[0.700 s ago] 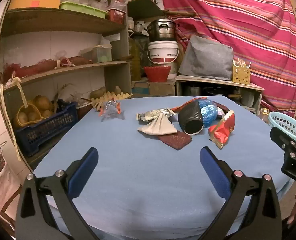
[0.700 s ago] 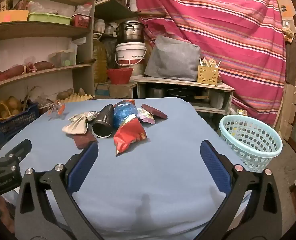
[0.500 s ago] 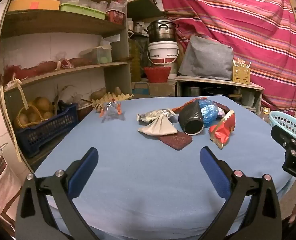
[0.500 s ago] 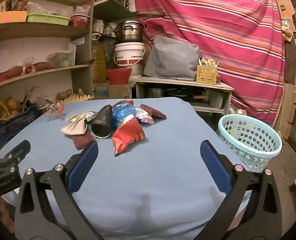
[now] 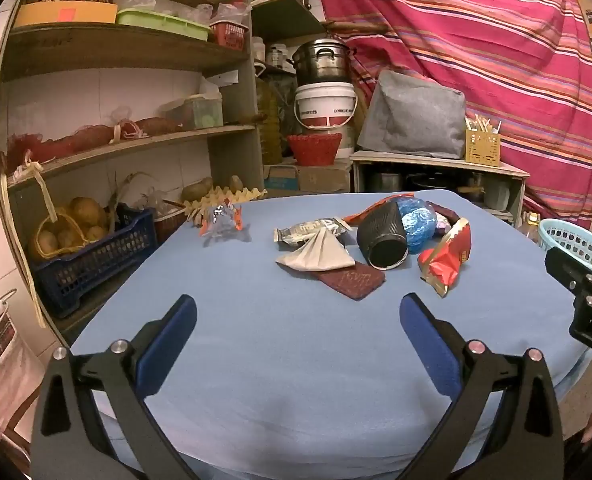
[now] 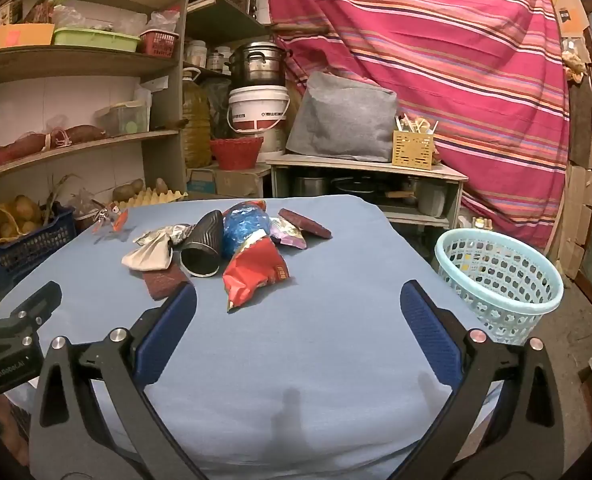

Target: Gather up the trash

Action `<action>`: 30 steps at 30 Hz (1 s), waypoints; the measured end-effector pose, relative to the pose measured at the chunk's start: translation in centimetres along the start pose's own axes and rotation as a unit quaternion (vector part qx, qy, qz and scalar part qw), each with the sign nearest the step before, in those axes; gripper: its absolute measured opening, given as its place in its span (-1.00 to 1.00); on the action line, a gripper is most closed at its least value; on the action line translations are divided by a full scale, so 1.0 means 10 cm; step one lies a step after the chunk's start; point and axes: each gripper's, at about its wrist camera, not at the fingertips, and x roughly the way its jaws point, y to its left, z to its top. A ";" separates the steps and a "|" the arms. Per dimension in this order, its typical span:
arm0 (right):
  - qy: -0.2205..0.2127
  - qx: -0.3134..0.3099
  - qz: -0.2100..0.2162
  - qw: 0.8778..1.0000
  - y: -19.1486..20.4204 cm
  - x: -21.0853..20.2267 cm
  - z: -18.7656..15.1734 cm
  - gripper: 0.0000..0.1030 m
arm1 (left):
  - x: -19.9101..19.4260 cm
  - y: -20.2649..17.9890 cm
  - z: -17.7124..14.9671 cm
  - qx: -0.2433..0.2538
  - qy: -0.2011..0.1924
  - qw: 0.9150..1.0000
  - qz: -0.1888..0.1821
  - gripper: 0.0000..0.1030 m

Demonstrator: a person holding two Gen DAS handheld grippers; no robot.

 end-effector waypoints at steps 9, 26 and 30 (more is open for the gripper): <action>0.001 0.003 0.004 1.000 -0.02 -0.01 0.00 0.92 | 0.00 0.00 0.00 0.001 0.000 1.000 0.001 0.93; 0.000 0.002 0.002 1.000 -0.03 -0.01 0.00 0.92 | 0.00 -0.01 0.01 0.003 -0.002 1.000 0.003 0.93; -0.001 0.004 0.001 1.000 -0.04 -0.01 -0.01 0.92 | 0.00 0.00 0.01 0.003 -0.001 1.000 0.002 0.93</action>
